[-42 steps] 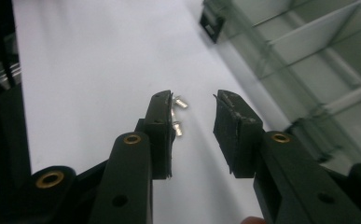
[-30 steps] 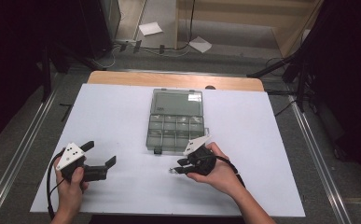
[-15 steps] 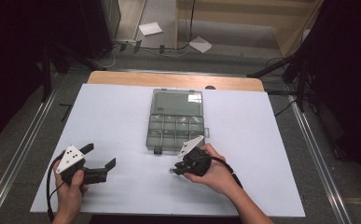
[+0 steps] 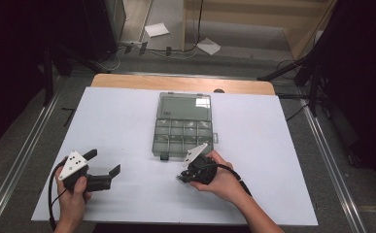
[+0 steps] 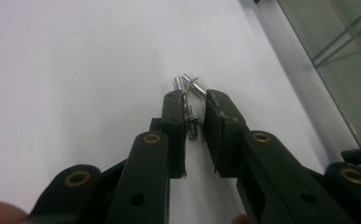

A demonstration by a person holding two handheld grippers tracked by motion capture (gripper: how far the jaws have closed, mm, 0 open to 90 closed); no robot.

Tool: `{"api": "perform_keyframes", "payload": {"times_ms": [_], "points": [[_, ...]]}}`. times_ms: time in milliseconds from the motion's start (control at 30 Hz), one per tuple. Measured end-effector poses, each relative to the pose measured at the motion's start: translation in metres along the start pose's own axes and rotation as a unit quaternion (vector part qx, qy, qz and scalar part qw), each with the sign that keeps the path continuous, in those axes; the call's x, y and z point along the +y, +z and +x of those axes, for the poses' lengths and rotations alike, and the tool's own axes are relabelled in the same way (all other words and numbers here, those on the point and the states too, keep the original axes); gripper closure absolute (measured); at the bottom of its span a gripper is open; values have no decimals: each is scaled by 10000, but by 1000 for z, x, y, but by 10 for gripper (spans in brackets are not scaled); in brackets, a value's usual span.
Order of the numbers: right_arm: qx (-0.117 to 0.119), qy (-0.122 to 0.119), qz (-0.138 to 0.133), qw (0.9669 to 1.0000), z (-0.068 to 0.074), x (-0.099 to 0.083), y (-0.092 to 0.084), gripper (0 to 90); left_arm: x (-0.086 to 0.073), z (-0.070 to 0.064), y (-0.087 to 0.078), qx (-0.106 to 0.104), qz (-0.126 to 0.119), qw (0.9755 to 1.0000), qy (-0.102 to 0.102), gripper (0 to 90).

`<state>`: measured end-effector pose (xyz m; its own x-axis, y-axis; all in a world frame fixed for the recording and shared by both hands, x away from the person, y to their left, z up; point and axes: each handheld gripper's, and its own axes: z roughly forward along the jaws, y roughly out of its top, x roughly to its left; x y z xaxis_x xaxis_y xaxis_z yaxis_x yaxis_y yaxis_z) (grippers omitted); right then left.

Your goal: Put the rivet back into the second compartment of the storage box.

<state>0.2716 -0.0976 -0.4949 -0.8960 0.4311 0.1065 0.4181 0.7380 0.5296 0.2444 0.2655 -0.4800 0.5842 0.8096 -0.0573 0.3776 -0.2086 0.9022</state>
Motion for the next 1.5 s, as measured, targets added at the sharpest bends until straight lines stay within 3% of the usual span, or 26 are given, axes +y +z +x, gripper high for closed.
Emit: {"api": "perform_keyframes", "payload": {"times_ms": [133,300,633,1500], "points": [[-133,-246,1,9996,2,0,1,815,0,-1,1,-4,18,10000,-18,0],[-155,-281,2,9995,4,1,1,826,0,-1,2,24,35,10000,12,0],[-123,-48,-16,9999,0,0,-5,827,0,-2,2,20,36,10000,59,0],[-111,107,-342,9993,-14,16,-31,826,1,-3,1,16,23,10000,-23,0]]}}
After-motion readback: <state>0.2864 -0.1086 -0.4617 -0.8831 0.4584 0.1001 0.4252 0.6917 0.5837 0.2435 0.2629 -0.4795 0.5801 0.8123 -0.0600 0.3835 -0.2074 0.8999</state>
